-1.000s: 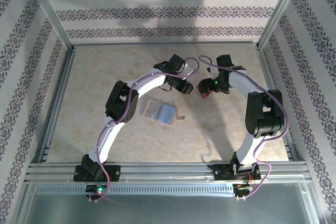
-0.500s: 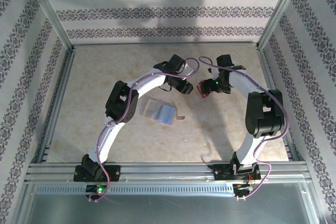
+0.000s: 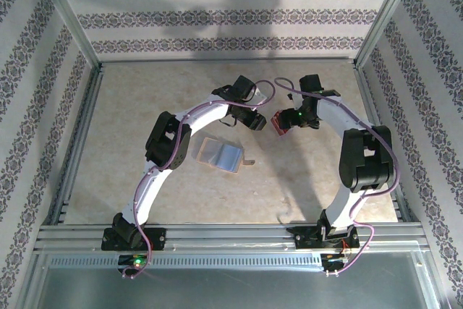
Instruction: Put the credit cards into the card holder
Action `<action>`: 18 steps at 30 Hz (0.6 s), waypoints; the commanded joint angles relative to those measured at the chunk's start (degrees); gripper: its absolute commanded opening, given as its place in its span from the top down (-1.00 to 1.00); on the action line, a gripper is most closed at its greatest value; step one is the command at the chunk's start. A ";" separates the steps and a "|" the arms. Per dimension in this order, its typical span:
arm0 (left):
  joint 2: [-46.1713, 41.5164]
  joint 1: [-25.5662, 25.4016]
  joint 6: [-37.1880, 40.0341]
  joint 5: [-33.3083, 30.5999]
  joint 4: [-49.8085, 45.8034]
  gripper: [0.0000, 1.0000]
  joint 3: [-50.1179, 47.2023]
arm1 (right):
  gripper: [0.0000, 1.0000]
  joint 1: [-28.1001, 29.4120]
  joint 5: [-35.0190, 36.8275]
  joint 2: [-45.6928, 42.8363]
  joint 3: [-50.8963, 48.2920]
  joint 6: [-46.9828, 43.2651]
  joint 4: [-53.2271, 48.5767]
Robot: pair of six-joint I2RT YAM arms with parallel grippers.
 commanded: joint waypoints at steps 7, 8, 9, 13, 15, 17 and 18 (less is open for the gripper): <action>1.39 -1.10 1.83 -1.37 -2.02 -0.11 -1.34 | -0.58 -0.74 1.69 -2.44 -0.03 -1.09 -1.20; 1.30 -1.10 1.83 -1.45 -1.94 -0.11 -1.41 | -0.58 -0.75 1.68 -2.44 0.05 -1.11 -1.27; 1.29 -1.14 1.96 -1.49 -1.98 -0.12 -1.44 | -0.58 -0.83 1.65 -2.49 0.06 -1.02 -1.34; 1.21 -1.18 1.96 -1.52 -1.93 -0.11 -1.70 | -0.57 -0.92 1.53 -2.88 -0.11 -1.03 -1.28; 1.14 -1.18 1.94 -1.53 -1.93 -0.11 -1.79 | -0.56 -1.00 1.65 -3.12 -0.24 -1.18 -1.28; 1.21 -1.18 1.96 -1.61 -1.93 -0.11 -1.79 | -0.56 -1.11 1.75 -3.22 -0.38 -1.18 -1.20; 1.17 -1.19 2.01 -1.78 -1.87 -0.11 -1.85 | -0.56 -1.23 1.66 -3.29 -0.42 -1.17 -1.20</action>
